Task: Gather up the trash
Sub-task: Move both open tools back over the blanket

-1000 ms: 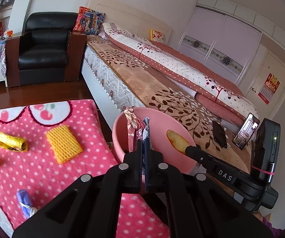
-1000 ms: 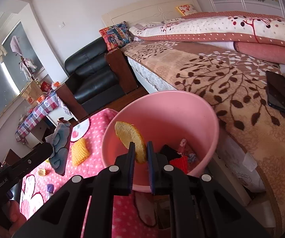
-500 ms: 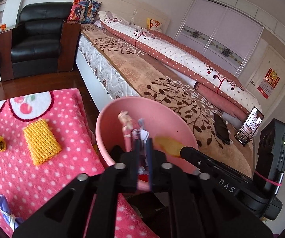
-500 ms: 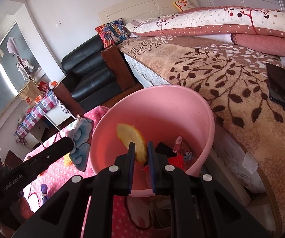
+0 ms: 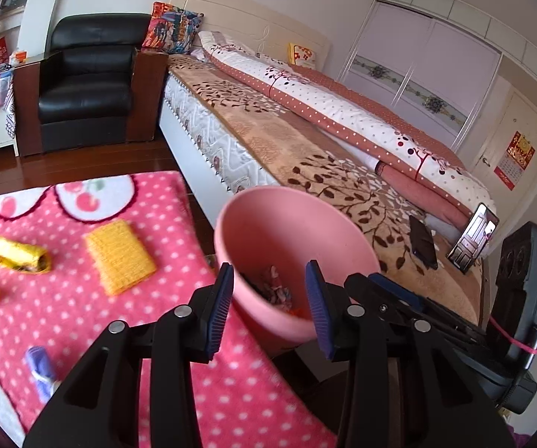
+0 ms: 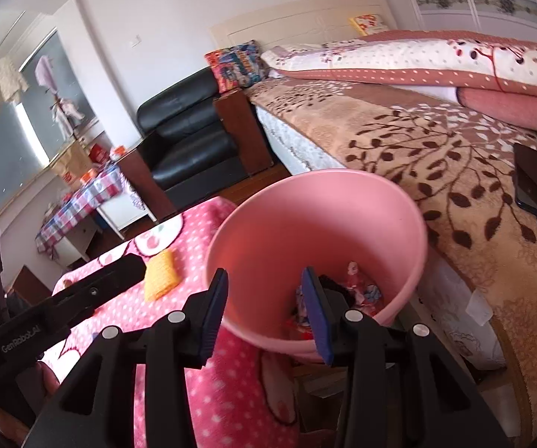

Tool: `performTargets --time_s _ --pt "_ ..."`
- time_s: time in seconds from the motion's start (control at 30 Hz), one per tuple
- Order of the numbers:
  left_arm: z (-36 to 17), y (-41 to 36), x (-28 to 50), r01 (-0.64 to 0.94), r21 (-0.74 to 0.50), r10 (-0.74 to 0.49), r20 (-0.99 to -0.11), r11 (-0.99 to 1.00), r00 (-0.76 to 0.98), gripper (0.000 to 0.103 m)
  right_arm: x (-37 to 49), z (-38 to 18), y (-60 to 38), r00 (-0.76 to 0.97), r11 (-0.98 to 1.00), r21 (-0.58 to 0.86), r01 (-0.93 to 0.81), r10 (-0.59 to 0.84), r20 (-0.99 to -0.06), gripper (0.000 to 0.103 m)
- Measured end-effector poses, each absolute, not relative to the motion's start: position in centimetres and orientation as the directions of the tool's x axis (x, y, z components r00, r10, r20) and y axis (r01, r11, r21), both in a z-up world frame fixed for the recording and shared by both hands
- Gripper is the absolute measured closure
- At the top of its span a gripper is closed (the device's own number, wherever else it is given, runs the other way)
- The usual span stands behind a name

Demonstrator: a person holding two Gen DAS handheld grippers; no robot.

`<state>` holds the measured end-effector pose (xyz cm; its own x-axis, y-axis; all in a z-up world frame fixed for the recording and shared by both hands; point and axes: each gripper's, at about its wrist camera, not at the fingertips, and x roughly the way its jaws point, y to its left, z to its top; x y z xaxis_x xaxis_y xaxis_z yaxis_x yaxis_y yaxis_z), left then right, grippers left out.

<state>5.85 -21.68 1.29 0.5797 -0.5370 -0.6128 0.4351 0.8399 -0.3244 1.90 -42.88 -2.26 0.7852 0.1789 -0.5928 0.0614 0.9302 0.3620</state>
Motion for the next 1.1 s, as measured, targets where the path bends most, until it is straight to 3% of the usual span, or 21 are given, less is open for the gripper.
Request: performTargets --time_s 0.17,0.53,0.8,1.1 --pt "1.2 -18.8 3.8 0.395 -0.262 -0.466 -0.629 0.880 0.622 0.063 0.9 -2.2 -39.1 0.762 0.937 0.348 -0.023 0.242 -0.601 0.061" --pt "0.7 -9.5 0.6 0.196 -0.246 -0.310 -0.625 0.949 0.716 0.063 -0.6 -3.2 -32.7 0.686 0.926 0.339 -0.167 0.356 -0.635 0.061" --pt "-0.8 -3.2 0.2 0.005 -0.274 -0.192 -0.660 0.962 0.726 0.063 -0.4 -3.5 -29.7 0.653 0.914 0.331 -0.235 0.401 -0.643 0.061" --pt "-2.5 1.2 2.9 -0.176 -0.368 -0.152 -0.707 0.913 0.691 0.063 1.9 -3.5 -28.3 0.634 0.905 0.320 -0.280 0.424 -0.646 0.061"
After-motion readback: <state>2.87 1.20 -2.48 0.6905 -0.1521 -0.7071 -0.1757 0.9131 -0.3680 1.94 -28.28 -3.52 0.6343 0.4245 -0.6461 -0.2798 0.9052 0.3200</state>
